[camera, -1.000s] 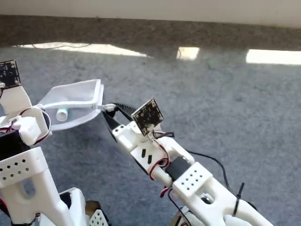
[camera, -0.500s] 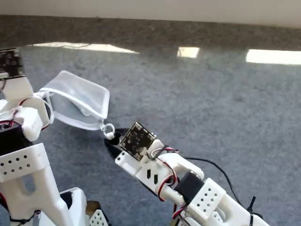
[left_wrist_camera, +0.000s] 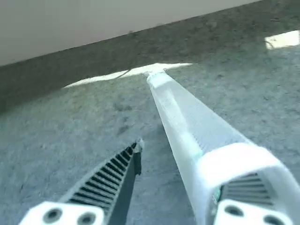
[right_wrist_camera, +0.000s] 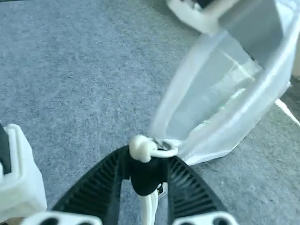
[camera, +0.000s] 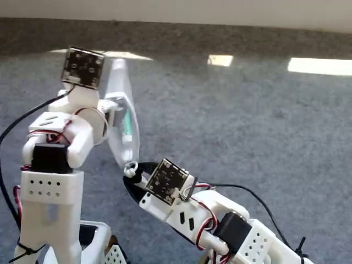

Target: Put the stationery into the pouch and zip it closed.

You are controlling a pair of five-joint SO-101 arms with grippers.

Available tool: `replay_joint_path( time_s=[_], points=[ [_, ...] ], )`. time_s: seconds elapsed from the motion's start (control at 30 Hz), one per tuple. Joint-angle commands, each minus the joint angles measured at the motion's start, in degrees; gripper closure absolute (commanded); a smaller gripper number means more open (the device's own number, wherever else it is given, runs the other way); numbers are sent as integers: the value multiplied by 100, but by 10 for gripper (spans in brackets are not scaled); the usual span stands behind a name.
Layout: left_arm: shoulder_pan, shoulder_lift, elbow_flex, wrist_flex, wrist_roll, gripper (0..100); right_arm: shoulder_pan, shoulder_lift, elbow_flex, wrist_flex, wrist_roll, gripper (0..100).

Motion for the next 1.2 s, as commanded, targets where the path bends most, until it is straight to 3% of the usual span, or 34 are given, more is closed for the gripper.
replay_joint_path(
  time_s=[0.0,0.2,0.5,0.83,1.03,1.17],
  points=[
    [470,-31,-505,-105,-26,726,-84,-365,31,22,97,995],
    [936,-31,-752,-53,-26,729,-75,-892,189,22,273,995],
    [1508,-31,-1420,1046,-475,730,110,-1121,233,22,264,995],
    [840,-31,-2035,1670,-527,728,673,-1121,180,22,-70,995],
    [708,-31,-2299,2224,-1116,729,1314,-1121,-110,57,-97,995],
    [734,-31,-2431,2523,-1398,730,1666,-1121,-593,620,-97,995]
  ],
)
